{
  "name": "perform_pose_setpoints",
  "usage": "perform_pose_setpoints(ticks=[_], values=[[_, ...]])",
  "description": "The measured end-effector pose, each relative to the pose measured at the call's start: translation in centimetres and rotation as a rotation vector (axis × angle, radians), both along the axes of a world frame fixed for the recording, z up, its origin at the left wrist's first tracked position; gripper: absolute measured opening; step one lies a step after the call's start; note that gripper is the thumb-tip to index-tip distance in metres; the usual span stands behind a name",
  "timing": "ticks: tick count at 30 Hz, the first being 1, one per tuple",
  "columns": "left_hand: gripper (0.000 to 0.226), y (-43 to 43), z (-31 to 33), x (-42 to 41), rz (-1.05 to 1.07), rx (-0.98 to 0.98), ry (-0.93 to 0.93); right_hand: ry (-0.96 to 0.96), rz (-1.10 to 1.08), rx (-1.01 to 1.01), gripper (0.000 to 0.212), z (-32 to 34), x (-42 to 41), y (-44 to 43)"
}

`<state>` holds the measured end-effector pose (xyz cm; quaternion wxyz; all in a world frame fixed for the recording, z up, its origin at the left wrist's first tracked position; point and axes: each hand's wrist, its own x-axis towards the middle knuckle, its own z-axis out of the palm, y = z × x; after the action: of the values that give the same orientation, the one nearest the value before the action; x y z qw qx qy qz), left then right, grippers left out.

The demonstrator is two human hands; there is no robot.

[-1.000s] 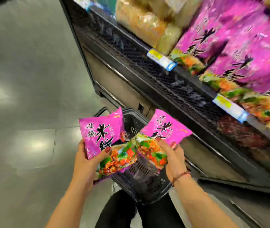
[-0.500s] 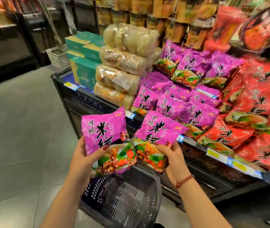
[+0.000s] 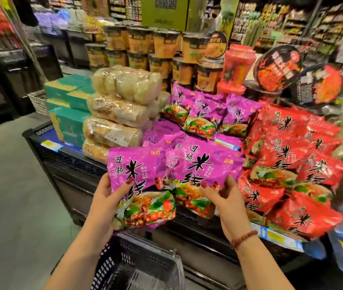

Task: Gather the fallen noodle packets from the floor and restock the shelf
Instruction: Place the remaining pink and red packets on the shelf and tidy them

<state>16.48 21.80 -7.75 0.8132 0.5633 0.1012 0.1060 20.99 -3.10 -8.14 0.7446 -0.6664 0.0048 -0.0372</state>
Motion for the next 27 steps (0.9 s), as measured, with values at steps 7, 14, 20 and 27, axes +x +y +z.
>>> perform_pose_setpoints(ticks=[7,14,20,27], values=[[0.053,-2.9,1.6,7.6,-0.03,0.042,-0.021,-0.022,-0.001,-0.011,0.077,2.2,7.1,-3.2],[0.043,-4.2,1.0,13.6,-0.014,0.099,0.038,0.042,-0.051,-0.012,0.079,0.1,13.1,-4.8],[0.035,-4.0,0.7,16.5,0.0,0.149,0.093,0.04,-0.208,0.013,0.067,0.3,16.5,-5.8],[0.041,-2.1,1.0,17.4,-0.04,0.073,0.091,-0.064,-0.428,-0.243,0.054,3.5,21.3,-7.5]])
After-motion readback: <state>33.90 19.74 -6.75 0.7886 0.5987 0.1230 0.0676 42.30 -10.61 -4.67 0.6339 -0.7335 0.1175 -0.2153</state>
